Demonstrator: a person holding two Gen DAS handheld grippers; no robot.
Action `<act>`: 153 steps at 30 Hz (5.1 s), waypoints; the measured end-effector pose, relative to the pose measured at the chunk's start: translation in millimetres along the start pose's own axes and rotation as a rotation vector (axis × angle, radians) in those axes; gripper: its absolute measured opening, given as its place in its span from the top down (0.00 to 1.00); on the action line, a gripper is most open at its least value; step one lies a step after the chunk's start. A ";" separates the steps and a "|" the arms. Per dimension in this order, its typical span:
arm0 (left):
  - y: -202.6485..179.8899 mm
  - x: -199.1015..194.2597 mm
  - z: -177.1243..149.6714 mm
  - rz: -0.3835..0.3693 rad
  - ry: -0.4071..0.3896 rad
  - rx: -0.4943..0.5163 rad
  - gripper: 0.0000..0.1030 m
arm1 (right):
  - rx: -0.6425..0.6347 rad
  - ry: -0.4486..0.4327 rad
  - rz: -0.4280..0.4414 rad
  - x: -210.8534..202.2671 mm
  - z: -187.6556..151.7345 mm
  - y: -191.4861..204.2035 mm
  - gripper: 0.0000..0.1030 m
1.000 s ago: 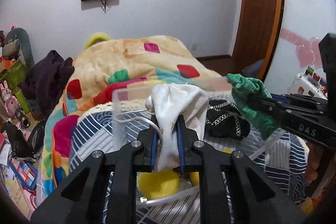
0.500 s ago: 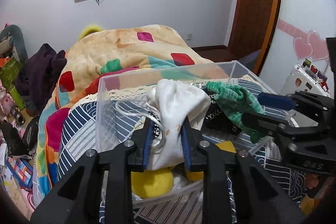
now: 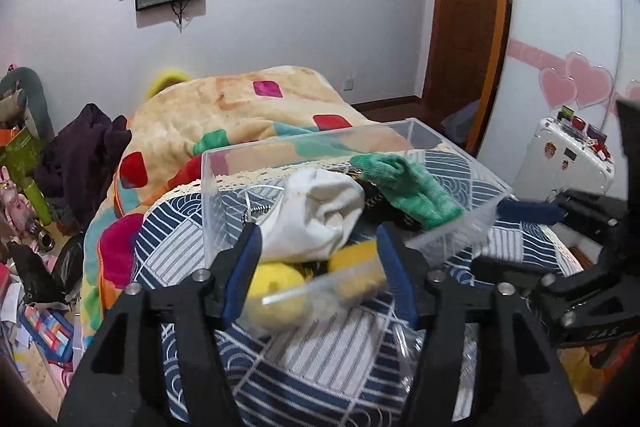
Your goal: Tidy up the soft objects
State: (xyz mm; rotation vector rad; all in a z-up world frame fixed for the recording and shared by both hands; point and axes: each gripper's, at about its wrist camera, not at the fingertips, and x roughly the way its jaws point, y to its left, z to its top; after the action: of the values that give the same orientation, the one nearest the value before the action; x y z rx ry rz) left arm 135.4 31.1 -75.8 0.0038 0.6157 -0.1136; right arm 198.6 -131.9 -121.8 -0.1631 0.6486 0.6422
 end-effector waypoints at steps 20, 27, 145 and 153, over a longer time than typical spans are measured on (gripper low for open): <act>-6.5 -32.5 -29.2 -0.001 -0.010 -0.030 0.27 | 0.001 0.160 0.123 22.9 -56.8 25.6 0.67; -4.6 -46.5 -22.2 0.018 -0.072 -0.039 0.26 | -0.027 0.059 0.098 1.8 -39.5 33.1 0.79; -18.0 -157.7 25.5 0.019 -0.406 -0.068 0.00 | 0.040 -0.493 -0.035 -140.9 26.0 29.9 0.00; -16.3 -156.5 27.0 0.021 -0.406 -0.071 0.00 | 0.041 -0.490 -0.037 -140.3 25.3 29.5 0.00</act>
State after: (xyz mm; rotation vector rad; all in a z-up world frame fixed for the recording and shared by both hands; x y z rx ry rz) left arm 22.4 30.3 37.0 -0.0799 0.2141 -0.0685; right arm 107.8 -170.8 -14.9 0.0227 0.1858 0.6037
